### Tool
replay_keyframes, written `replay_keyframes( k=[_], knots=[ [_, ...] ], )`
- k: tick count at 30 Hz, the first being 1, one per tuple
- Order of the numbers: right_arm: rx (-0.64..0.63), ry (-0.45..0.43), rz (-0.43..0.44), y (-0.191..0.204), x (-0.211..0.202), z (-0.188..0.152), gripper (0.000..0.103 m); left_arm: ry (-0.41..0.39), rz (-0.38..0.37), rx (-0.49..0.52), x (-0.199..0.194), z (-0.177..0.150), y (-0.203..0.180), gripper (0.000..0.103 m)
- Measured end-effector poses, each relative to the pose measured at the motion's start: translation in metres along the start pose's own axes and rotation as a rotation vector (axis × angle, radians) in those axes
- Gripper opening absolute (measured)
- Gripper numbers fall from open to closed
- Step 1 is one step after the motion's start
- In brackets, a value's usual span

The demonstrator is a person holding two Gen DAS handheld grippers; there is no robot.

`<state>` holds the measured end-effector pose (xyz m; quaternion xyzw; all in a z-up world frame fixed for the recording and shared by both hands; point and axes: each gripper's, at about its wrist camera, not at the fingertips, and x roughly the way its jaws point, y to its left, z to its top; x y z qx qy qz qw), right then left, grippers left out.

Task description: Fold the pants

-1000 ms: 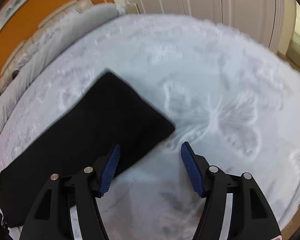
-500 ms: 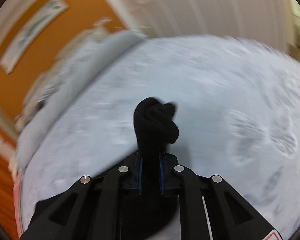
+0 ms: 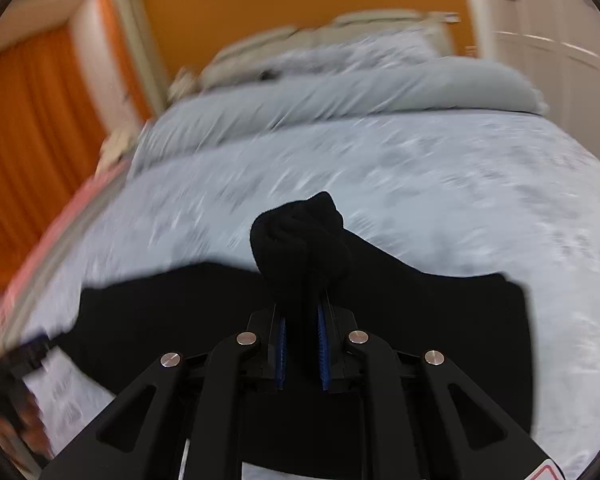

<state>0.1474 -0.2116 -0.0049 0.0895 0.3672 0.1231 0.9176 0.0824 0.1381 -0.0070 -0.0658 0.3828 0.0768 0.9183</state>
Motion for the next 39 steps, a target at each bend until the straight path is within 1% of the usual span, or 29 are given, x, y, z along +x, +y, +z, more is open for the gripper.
replay_keyframes(
  k=[2,4,8,9,10,11,12,14,15,16,17,18,19,22,23,24,25,26,27,28,29,30,31,32,33,35,37,39],
  knots=[
    [-0.073,0.052,0.002,0.026,0.022,-0.014,0.012,0.014,-0.002,-0.022,0.0,0.002,0.014,0.097],
    [-0.146,0.133,-0.014,0.05,0.051,-0.034,0.012,0.024,0.005,-0.03,0.001,0.003,0.025,0.097],
    [-0.246,0.181,-0.076,0.072,0.073,-0.062,0.015,0.028,0.003,-0.046,-0.001,0.003,0.047,0.097],
    [-0.26,0.183,-0.083,0.072,0.076,-0.065,0.019,0.028,0.006,-0.055,-0.002,0.004,0.055,0.098],
    [-0.273,0.183,-0.087,0.072,0.075,-0.068,0.021,0.029,0.012,-0.061,-0.001,0.004,0.06,0.098],
    [-0.3,0.173,-0.102,0.076,0.073,-0.069,0.027,0.032,0.017,-0.066,0.0,0.004,0.064,0.098],
    [-0.326,0.168,-0.114,0.078,0.07,-0.07,0.038,0.041,0.027,-0.076,0.001,0.005,0.072,0.098],
    [-0.383,0.151,-0.139,0.087,0.066,-0.073,0.043,0.052,0.034,-0.105,0.003,0.005,0.083,0.098],
    [-0.398,0.148,-0.15,0.088,0.065,-0.074,0.04,0.057,0.027,-0.127,0.003,0.005,0.088,0.098],
    [-0.414,0.149,-0.162,0.09,0.067,-0.076,0.033,0.059,0.019,-0.143,0.002,0.005,0.092,0.098],
    [-0.43,0.147,-0.173,0.093,0.069,-0.076,0.012,0.059,0.01,-0.163,0.001,0.004,0.096,0.098],
    [-0.442,0.142,-0.198,0.097,0.07,-0.075,0.011,0.057,0.008,-0.174,0.001,0.004,0.098,0.098],
    [-0.436,0.137,-0.202,0.1,0.068,-0.073,0.011,0.053,0.008,-0.183,-0.001,0.004,0.1,0.098],
    [-0.418,0.116,-0.146,0.111,0.061,-0.064,0.011,0.047,0.017,-0.179,-0.001,0.004,0.1,0.098],
    [-0.424,0.124,-0.134,0.115,0.063,-0.064,0.014,0.047,0.02,-0.175,0.0,0.005,0.1,0.098],
    [-0.435,0.154,-0.125,0.117,0.07,-0.068,0.023,0.05,0.023,-0.171,0.002,0.005,0.099,0.098],
    [-0.449,0.202,-0.133,0.118,0.082,-0.074,0.024,0.056,0.028,-0.168,0.004,0.005,0.099,0.098],
    [-0.471,0.184,-0.154,0.12,0.084,-0.078,0.025,0.062,0.035,-0.171,0.006,0.004,0.099,0.098],
    [-0.483,0.159,-0.168,0.124,0.079,-0.078,0.03,0.073,0.043,-0.172,0.01,0.004,0.101,0.098],
    [-0.478,0.178,-0.158,0.126,0.076,-0.075,0.034,0.09,0.047,-0.18,0.015,0.004,0.106,0.098],
    [-0.445,0.197,-0.112,0.126,0.066,-0.068,0.038,0.111,0.047,-0.2,0.02,0.004,0.112,0.098],
    [-0.407,0.188,-0.076,0.123,0.056,-0.063,0.049,0.135,0.042,-0.234,0.026,0.003,0.121,0.098],
    [-0.369,0.174,-0.057,0.12,0.045,-0.058,0.058,0.165,0.032,-0.301,0.034,0.001,0.136,0.098],
    [-0.33,0.153,-0.064,0.113,0.03,-0.053,0.07,0.193,0.026,-0.372,0.042,-0.001,0.151,0.098],
    [-0.316,0.136,-0.079,0.109,0.021,-0.051,0.072,0.207,0.024,-0.419,0.047,-0.003,0.161,0.098],
    [-0.295,0.102,-0.128,0.092,-0.001,-0.049,0.072,0.239,0.018,-0.531,0.06,-0.009,0.183,0.098],
    [-0.274,0.105,-0.166,0.076,-0.012,-0.05,0.072,0.266,0.002,-0.59,0.071,-0.015,0.193,0.098],
    [-0.214,0.124,-0.209,0.049,-0.02,-0.047,0.072,0.296,-0.029,-0.623,0.081,-0.022,0.195,0.098]
  ],
)
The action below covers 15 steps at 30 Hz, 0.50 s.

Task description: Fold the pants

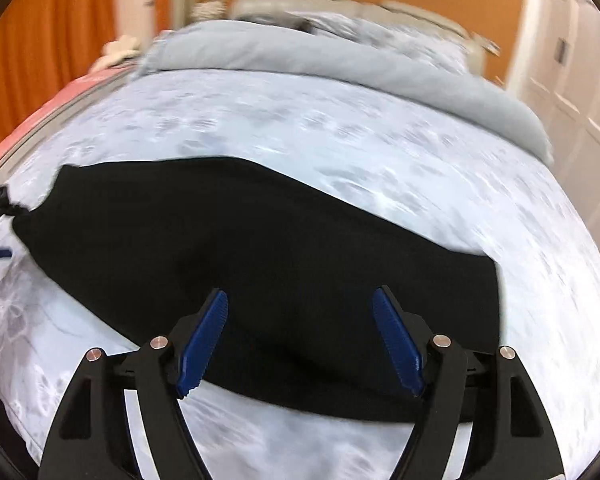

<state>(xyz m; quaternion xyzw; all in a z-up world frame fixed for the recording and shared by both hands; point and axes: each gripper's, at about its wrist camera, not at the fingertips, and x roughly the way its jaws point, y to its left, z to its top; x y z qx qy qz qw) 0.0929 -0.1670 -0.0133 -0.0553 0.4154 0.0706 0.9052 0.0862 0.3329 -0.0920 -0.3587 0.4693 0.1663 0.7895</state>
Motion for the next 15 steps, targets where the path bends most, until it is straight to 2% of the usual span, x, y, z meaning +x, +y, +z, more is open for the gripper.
replay_keyframes(
  k=[1,2,4,6,7,9,10,12,15],
  knots=[
    [0.033,0.006,-0.013,-0.012,-0.002,-0.002,0.072,0.039,-0.035,-0.016,0.009,-0.003,0.0,0.098],
    [0.068,0.01,-0.026,-0.026,-0.004,-0.004,0.073,0.05,-0.039,-0.018,0.013,-0.006,-0.002,0.098],
    [0.137,0.016,-0.056,-0.054,-0.008,-0.007,0.076,0.016,-0.006,-0.008,0.013,-0.01,-0.008,0.098],
    [0.198,0.019,-0.068,-0.076,-0.011,-0.009,0.079,-0.004,0.006,-0.045,0.014,-0.01,-0.009,0.095],
    [0.235,0.022,-0.068,-0.089,-0.013,-0.013,0.079,-0.018,0.01,-0.066,0.013,-0.009,-0.008,0.077],
    [0.308,0.032,-0.055,-0.116,-0.016,-0.02,0.079,-0.039,-0.005,-0.083,0.009,-0.008,-0.01,0.025],
    [0.338,0.037,-0.054,-0.127,-0.017,-0.025,0.079,-0.028,-0.034,-0.098,0.008,-0.008,-0.012,0.018],
    [0.391,0.05,-0.067,-0.149,-0.018,-0.033,0.079,-0.061,-0.033,-0.105,0.002,-0.01,-0.019,0.015],
    [0.441,0.059,-0.082,-0.172,-0.021,-0.042,0.079,-0.166,-0.026,-0.006,-0.022,-0.02,-0.054,0.014]
  ],
)
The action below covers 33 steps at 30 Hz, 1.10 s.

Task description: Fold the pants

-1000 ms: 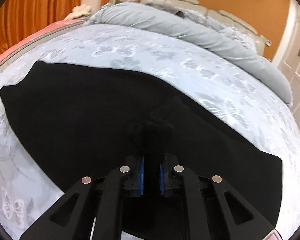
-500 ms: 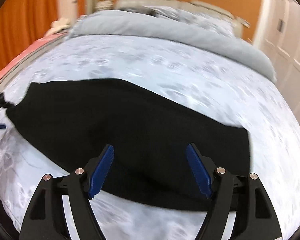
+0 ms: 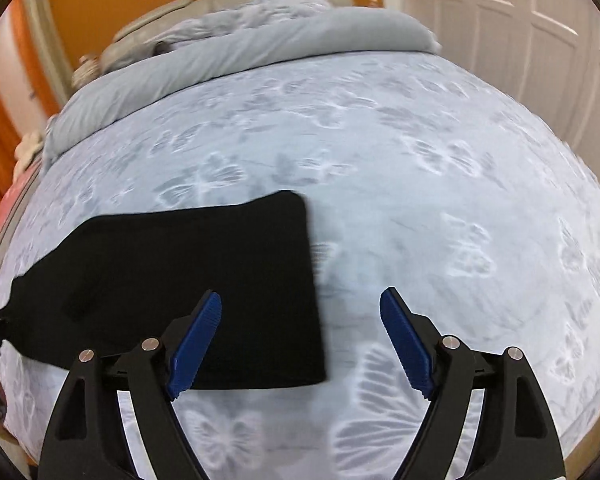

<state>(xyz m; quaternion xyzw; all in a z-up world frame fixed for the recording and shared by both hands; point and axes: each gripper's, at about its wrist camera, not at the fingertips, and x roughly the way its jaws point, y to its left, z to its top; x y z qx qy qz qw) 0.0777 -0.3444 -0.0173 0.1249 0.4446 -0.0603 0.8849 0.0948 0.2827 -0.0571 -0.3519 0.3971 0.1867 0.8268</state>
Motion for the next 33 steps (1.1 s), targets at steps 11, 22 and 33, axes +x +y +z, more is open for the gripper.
replay_keyframes(
  k=[11,22,33],
  knots=[
    [0.028,0.005,-0.071,-0.048,-0.006,0.0,0.079,-0.127,-0.213,0.46,-0.061,-0.085,-0.163,0.013],
    [-0.031,0.039,-0.049,-0.026,0.006,-0.001,0.079,0.092,-0.153,0.892,0.007,-0.244,-0.235,0.033],
    [-0.074,0.126,0.292,0.075,0.026,-0.003,0.079,-0.16,-0.335,0.854,-0.098,-0.206,-0.199,0.098]
  ],
)
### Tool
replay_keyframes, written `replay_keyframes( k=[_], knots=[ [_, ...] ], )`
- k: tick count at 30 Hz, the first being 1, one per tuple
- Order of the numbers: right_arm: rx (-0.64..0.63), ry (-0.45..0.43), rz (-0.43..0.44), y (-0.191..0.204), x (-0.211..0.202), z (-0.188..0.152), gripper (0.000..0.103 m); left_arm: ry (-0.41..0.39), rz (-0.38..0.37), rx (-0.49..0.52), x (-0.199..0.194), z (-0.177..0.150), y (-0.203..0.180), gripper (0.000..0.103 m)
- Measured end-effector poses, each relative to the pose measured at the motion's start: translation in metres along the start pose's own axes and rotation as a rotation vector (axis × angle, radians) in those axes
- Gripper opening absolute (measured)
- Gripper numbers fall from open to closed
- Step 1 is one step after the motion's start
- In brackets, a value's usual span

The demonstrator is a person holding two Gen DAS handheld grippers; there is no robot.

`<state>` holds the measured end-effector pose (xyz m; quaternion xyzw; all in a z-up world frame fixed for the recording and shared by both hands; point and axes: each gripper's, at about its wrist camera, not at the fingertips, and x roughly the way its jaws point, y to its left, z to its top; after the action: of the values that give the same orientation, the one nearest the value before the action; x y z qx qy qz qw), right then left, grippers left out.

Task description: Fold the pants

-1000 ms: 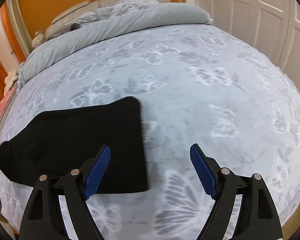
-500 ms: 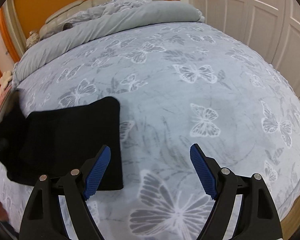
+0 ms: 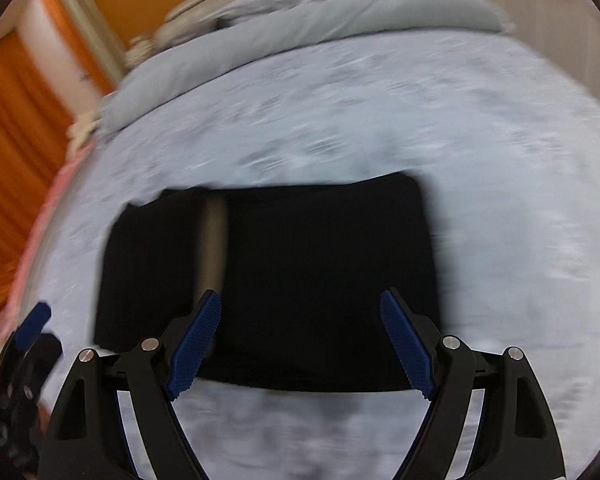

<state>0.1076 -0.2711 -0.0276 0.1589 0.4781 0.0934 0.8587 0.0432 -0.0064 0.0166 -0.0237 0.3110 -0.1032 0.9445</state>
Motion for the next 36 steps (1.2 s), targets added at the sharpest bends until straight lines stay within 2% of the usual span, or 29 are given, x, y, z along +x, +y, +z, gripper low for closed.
replay_keyframes(
  k=[2,3,6,8,9,10,12,16,19,22,24,26,28,29,30,31,32,33,34,35,36],
  knots=[
    [-0.007,0.056,0.058,0.019,0.019,-0.003,0.079,-0.043,0.131,-0.01,-0.01,0.006,0.026,0.098],
    [-0.012,0.09,0.083,0.029,0.032,-0.006,0.079,-0.05,0.23,-0.009,-0.012,0.01,0.043,0.098],
    [-0.027,0.139,0.09,0.049,0.058,-0.013,0.082,-0.011,0.411,-0.038,-0.011,0.015,0.084,0.098],
    [-0.048,0.11,0.05,0.059,0.067,-0.016,0.081,0.011,0.455,-0.084,-0.012,0.013,0.112,0.098],
    [-0.065,0.085,0.041,0.064,0.068,-0.016,0.074,0.02,0.461,-0.099,-0.013,0.012,0.119,0.098],
    [-0.094,0.067,0.053,0.07,0.069,-0.017,0.045,0.034,0.462,-0.128,-0.015,0.012,0.133,0.098],
    [-0.122,0.048,0.06,0.079,0.071,-0.017,0.02,0.053,0.463,-0.166,-0.02,0.008,0.151,0.098],
    [-0.138,-0.012,0.111,0.091,0.047,-0.005,0.014,0.076,0.457,-0.231,-0.024,0.003,0.171,0.098],
    [-0.143,-0.112,0.157,0.089,0.002,0.014,0.013,0.061,0.429,-0.261,-0.028,0.004,0.173,0.098],
    [-0.12,-0.208,0.089,0.063,-0.037,0.027,0.013,0.059,0.398,-0.249,-0.023,0.006,0.162,0.098],
    [-0.08,-0.206,0.007,0.029,-0.046,0.032,0.013,0.071,0.378,-0.226,-0.016,0.006,0.149,0.098],
    [-0.029,-0.159,-0.048,-0.003,-0.04,0.032,0.013,0.086,0.357,-0.197,-0.007,0.006,0.134,0.098],
    [0.026,-0.066,-0.109,-0.039,-0.015,0.028,0.013,0.105,0.33,-0.175,0.002,0.005,0.119,0.098],
    [0.04,-0.017,-0.143,-0.054,0.001,0.023,0.016,0.124,0.301,-0.162,0.009,0.004,0.109,0.098],
    [0.036,0.005,-0.146,-0.061,0.007,0.017,0.024,0.136,0.284,-0.158,0.014,0.003,0.104,0.098],
    [0.029,0.007,-0.137,-0.065,0.011,0.014,0.024,0.158,0.248,-0.154,0.022,0.0,0.096,0.098],
    [0.023,-0.005,-0.139,-0.064,0.007,0.012,0.037,0.176,0.214,-0.155,0.029,-0.002,0.089,0.098],
    [-0.001,-0.018,-0.167,-0.061,0.0,0.014,0.053,0.193,0.189,-0.159,0.036,-0.003,0.084,0.098],
    [-0.034,-0.045,-0.208,-0.058,-0.011,0.012,0.062,0.212,0.17,-0.165,0.045,-0.006,0.079,0.098],
    [-0.053,-0.066,-0.231,-0.057,-0.017,0.01,0.075,0.228,0.159,-0.17,0.052,-0.008,0.075,0.098],
    [-0.077,-0.102,-0.264,-0.056,-0.028,0.004,0.078,0.252,0.153,-0.173,0.063,-0.011,0.07,0.098]
  ],
)
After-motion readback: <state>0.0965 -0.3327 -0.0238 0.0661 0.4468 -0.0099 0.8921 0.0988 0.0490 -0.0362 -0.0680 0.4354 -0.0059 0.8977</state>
